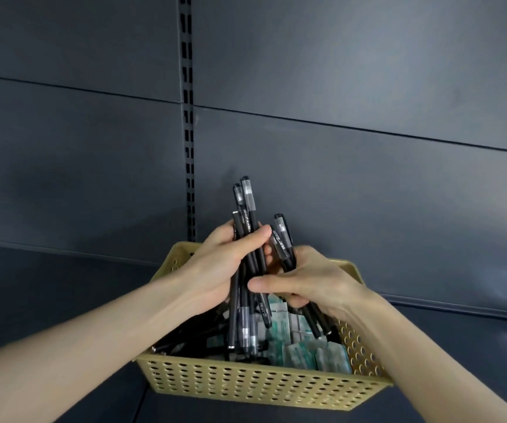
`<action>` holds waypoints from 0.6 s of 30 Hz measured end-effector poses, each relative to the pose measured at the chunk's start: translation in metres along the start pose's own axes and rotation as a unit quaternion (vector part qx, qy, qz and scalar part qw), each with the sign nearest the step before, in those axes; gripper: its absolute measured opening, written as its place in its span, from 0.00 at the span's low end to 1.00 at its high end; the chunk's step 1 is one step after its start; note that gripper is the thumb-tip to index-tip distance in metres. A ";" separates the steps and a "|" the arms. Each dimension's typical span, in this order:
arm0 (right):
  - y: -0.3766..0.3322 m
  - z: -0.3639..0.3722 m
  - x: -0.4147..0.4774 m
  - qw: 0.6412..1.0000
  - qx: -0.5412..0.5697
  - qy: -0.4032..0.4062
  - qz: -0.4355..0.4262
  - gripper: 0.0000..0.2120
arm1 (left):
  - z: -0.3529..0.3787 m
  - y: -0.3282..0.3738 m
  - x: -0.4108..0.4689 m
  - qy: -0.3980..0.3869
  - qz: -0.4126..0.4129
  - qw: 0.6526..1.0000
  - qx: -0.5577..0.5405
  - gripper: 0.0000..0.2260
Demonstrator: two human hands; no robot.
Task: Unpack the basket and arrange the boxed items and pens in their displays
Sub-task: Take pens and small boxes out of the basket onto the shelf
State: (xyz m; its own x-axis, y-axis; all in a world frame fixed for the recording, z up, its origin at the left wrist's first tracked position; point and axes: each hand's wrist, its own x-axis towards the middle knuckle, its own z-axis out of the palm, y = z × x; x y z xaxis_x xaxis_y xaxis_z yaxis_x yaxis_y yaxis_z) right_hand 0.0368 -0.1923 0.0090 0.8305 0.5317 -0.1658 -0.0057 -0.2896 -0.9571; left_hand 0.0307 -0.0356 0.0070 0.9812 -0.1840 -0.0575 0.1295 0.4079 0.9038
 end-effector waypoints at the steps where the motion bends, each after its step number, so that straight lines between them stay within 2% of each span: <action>1: -0.001 0.002 0.003 1.000 -0.001 -0.003 0.001 0.12 | 0.001 0.000 0.000 0.001 0.011 1.000 0.005 0.12; 3: -0.002 0.004 0.006 1.000 0.004 -0.018 0.009 0.12 | 0.004 -0.001 0.000 -0.002 0.029 0.999 0.027 0.15; 7: 0.002 0.011 0.007 0.998 0.043 -0.042 0.033 0.11 | 0.005 -0.005 0.003 -0.021 0.035 0.998 0.037 0.07; 12: 0.005 0.010 0.008 0.997 0.061 -0.025 0.035 0.11 | 0.000 -0.001 0.009 -0.140 0.086 0.982 0.090 0.17; 16: 0.008 0.010 0.008 0.998 0.050 -0.012 0.024 0.07 | -0.005 0.003 0.012 -0.192 0.101 0.967 0.136 0.16; 18: 0.011 0.010 0.009 0.999 0.035 0.001 0.021 0.11 | -0.006 0.004 0.014 -0.214 0.104 0.957 0.164 0.11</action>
State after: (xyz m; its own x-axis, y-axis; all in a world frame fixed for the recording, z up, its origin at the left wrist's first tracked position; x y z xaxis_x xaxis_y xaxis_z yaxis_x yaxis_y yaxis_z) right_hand 0.0384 -0.1831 -0.0049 0.8301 0.5182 -0.2062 -0.0803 -0.2548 -0.9637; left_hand 0.0455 -0.0308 0.0073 0.8229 -0.5080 0.2545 -0.1839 0.1857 0.9652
